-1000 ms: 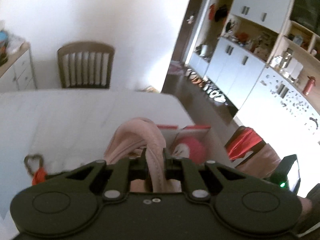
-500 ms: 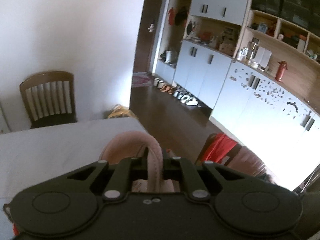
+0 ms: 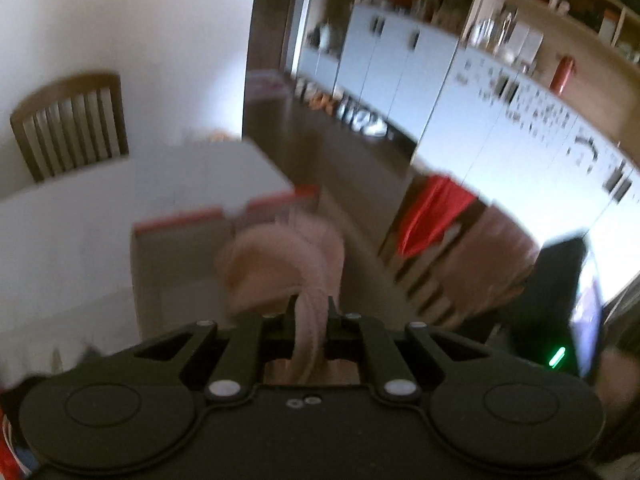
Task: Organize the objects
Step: 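Lift and carry the pink towel with the left gripper into the shoebox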
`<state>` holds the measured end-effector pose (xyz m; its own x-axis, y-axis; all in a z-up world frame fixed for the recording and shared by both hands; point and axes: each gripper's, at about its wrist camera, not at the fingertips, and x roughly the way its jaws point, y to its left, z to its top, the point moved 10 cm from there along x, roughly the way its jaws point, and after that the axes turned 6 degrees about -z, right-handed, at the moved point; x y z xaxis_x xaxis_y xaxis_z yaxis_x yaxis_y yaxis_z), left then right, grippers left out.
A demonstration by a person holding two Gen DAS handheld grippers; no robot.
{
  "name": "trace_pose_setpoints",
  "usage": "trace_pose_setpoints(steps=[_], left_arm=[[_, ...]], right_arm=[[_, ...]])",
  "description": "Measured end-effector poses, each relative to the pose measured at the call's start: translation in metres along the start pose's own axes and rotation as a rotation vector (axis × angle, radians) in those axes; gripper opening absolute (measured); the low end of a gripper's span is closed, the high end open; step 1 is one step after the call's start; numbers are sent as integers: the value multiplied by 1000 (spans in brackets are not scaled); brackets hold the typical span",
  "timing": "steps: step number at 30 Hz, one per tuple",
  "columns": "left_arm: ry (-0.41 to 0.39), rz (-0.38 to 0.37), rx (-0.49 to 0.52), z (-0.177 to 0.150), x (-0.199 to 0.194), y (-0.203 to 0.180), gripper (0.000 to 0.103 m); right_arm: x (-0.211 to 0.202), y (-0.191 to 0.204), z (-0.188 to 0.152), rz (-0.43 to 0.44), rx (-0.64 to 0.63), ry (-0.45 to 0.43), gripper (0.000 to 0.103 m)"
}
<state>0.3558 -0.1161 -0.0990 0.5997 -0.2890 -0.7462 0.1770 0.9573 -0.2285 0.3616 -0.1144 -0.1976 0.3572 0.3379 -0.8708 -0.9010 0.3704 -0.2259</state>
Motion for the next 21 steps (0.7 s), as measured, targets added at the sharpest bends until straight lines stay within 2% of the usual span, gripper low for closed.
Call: trace_pose_setpoints(steps=[11,21], left_arm=[[239,-3,-39,-74,42,14,7],[307,1,-49,-93,62,22,16]], right_arm=[[-1,0,0,4,-4,-1,7],[-3,1,1,5,-5,-1,7]])
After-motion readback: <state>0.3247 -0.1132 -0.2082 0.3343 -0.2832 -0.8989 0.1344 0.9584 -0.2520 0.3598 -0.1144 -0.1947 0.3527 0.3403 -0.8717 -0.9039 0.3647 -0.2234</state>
